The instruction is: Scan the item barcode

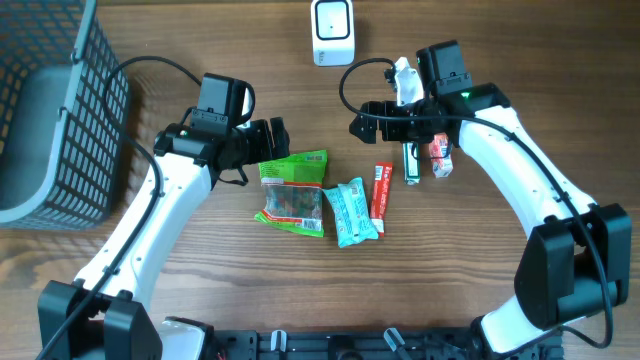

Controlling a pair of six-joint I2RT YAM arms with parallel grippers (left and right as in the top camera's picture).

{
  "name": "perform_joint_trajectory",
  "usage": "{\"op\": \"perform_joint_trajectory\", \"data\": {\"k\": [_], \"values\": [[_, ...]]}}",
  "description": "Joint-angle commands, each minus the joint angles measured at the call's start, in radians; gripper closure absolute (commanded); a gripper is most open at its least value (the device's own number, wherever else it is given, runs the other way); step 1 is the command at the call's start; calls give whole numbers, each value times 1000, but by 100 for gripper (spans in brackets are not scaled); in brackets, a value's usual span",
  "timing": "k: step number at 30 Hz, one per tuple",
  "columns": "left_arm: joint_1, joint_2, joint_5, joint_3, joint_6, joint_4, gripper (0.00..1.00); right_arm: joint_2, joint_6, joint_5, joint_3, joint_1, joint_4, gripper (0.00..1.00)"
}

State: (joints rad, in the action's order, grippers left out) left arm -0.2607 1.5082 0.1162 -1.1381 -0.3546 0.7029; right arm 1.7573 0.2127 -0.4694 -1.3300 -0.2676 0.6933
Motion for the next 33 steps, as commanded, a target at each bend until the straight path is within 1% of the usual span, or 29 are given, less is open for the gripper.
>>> {"op": "perform_joint_trajectory", "data": {"k": [1, 15, 17, 20, 22, 23, 24, 25, 27, 29, 31, 32, 33], "values": [[3, 1, -13, -3, 2, 0, 0, 18, 8, 6, 8, -3, -5, 0], [3, 1, -13, -3, 2, 0, 0, 18, 7, 8, 8, -3, -6, 1], [3, 1, -13, -3, 2, 0, 0, 18, 10, 84, 8, -3, -70, 0], [3, 1, -13, -3, 2, 0, 0, 18, 159, 89, 8, -3, -138, 0], [3, 1, -13, -3, 2, 0, 0, 18, 246, 61, 8, -3, -137, 0], [3, 1, -13, -3, 2, 0, 0, 18, 140, 3, 8, -2, -132, 7], [3, 1, -13, -3, 2, 0, 0, 17, 87, -37, 8, 3, -97, 72], [3, 1, -13, -3, 2, 0, 0, 12, 162, -13, 8, 9, -24, 96], [3, 1, -13, -3, 2, 0, 0, -10, 181, 106, 8, 5, 139, 96], [3, 1, -14, -3, 2, 0, 0, -29, 194, 210, 8, -20, 254, 96], [3, 1, -13, -3, 2, 0, 0, -31, 259, 316, 12, -53, 372, 95], [3, 1, -13, -3, 2, 0, 0, -30, 285, 336, 30, -69, 403, 92], [3, 1, -13, -3, 2, 0, 0, -30, 308, 331, 61, -84, 399, 90]]}}
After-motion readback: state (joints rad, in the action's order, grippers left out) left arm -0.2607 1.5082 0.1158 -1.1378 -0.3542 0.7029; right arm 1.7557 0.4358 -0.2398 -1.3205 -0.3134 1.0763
